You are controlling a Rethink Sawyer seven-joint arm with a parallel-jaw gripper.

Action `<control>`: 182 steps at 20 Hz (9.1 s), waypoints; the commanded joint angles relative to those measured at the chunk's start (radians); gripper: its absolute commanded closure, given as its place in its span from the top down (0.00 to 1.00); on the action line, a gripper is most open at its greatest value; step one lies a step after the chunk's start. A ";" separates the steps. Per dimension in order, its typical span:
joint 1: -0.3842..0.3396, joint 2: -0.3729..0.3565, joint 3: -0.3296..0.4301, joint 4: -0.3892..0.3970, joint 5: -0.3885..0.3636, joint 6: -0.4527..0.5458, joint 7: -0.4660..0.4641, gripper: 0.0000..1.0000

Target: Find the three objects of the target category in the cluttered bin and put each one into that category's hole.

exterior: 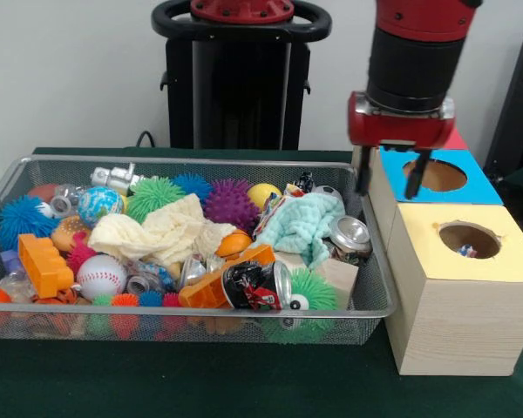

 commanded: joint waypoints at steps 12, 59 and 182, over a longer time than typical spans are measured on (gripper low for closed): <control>-0.458 -0.184 0.300 0.382 -0.244 -0.135 -0.267 1.00; -0.436 -0.279 0.427 0.282 -0.577 -0.183 0.023 1.00; -0.648 0.079 0.625 0.419 -0.592 -0.505 0.027 0.00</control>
